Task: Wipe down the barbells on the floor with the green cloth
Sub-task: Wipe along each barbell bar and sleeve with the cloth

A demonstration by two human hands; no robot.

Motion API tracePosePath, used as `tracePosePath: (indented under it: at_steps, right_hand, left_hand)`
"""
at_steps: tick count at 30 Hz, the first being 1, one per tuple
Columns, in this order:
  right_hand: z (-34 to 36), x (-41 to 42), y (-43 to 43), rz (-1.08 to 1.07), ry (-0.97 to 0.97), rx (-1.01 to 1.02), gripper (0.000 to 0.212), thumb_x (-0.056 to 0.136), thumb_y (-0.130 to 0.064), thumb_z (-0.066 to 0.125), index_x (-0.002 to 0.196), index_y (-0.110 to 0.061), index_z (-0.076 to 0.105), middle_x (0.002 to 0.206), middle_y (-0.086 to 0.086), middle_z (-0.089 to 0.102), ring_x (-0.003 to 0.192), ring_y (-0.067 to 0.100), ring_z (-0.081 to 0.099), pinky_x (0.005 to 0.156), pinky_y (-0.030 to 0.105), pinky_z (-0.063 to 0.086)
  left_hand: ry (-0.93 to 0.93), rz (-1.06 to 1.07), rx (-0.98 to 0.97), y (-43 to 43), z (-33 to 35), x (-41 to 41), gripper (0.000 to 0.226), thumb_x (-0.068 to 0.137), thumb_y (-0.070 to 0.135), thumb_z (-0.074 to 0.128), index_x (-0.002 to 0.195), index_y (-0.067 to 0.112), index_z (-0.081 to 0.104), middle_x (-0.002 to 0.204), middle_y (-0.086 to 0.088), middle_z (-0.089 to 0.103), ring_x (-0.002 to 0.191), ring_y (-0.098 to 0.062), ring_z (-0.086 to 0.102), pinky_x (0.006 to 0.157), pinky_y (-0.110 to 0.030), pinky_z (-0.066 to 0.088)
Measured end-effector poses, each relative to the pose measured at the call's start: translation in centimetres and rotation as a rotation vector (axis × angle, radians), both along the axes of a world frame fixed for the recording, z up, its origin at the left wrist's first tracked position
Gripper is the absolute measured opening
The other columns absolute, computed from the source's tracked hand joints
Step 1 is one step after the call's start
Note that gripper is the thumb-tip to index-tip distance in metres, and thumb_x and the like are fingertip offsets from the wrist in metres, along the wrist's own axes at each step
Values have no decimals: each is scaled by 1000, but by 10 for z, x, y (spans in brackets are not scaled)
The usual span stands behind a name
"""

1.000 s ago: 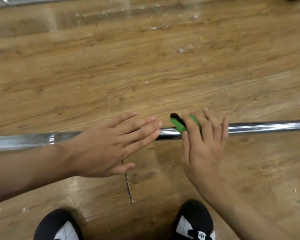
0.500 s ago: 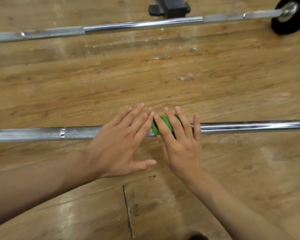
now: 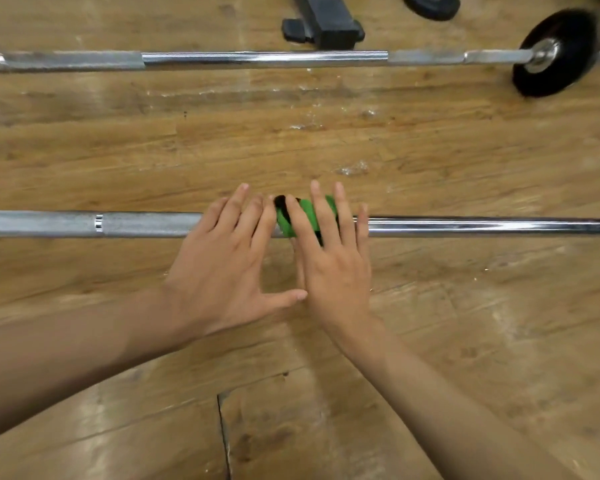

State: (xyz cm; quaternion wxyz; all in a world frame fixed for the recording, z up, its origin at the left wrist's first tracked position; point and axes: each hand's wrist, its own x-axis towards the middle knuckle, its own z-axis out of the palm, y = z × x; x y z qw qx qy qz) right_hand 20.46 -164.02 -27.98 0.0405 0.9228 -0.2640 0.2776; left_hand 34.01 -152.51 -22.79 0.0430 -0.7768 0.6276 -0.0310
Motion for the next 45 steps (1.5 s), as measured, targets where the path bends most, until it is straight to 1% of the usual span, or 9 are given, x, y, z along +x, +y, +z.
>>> tracePosePath:
  at_steps: [3, 7, 11, 18, 23, 28, 37, 40, 45]
  right_hand:
    - [2, -21, -39, -17, 71, -69, 46, 110, -30, 47, 155, -25, 46, 163, 12, 39, 154, 30, 31, 127, 57, 13]
    - [4, -87, -98, -334, 54, 38, 47, 112, -33, 31, 158, -22, 36, 167, 12, 32, 157, 32, 22, 124, 63, 14]
    - [8, -72, -101, -483, -2, 147, 50, 112, -31, 23, 157, -12, 36, 167, 16, 28, 158, 39, 14, 126, 60, 12]
    - [36, -6, -61, 23, 366, 44, 51, 112, -35, 31, 161, -20, 33, 169, 9, 28, 158, 31, 18, 129, 48, 13]
    - [67, -52, -112, -196, 617, 135, 58, 109, -45, 20, 161, -20, 28, 166, 10, 34, 156, 31, 26, 127, 47, 19]
    - [56, -45, -102, -332, 498, 222, 66, 109, -50, 8, 160, -15, 30, 167, 11, 30, 156, 34, 21, 127, 50, 19]
    - [48, 8, -74, 61, 465, 102, 55, 111, -41, 23, 163, -23, 21, 165, 10, 35, 153, 36, 30, 126, 52, 23]
    - [48, -26, -106, 166, 532, -52, 57, 111, -42, 25, 164, -25, 14, 163, 11, 38, 151, 34, 32, 126, 51, 23]
    - [40, -96, -168, 72, 431, -54, 53, 110, -42, 30, 157, -19, 33, 142, 15, 53, 140, 39, 43, 123, 52, 27]
  left_hand:
    - [20, -7, -21, -7, 1, 9, 128, 84, 95, 8, 154, -8, 37, 152, -27, 48, 151, -43, 35, 120, -53, 31]
    - [44, -18, -53, -17, -4, 23, 127, 84, 96, 6, 155, -5, 36, 154, -22, 47, 153, -40, 31, 123, -51, 29]
    - [47, -22, -77, -26, -10, 30, 129, 83, 96, 0, 157, -4, 32, 160, -21, 42, 156, -38, 25, 125, -51, 24]
    - [85, -120, -151, -26, -12, 50, 116, 92, 87, 6, 156, -5, 38, 157, -22, 47, 156, -36, 28, 127, -52, 22]
    - [86, -207, -171, -21, -18, 65, 112, 95, 85, 15, 155, -5, 39, 150, -26, 51, 146, -40, 43, 120, -53, 32]
    - [148, -148, -181, -24, -13, 62, 119, 89, 92, 9, 149, -2, 48, 144, -21, 57, 140, -37, 48, 124, -52, 28]
    - [153, -68, -215, -25, -19, 53, 113, 90, 91, 20, 148, 0, 51, 145, -17, 59, 149, -35, 41, 125, -53, 26]
    - [121, -39, -208, -26, -20, 47, 111, 91, 90, 17, 150, 1, 49, 144, -18, 59, 148, -35, 43, 123, -54, 28]
    - [93, 70, -107, -34, -9, 30, 113, 91, 91, 12, 155, 5, 45, 149, -17, 56, 149, -36, 41, 120, -63, 30]
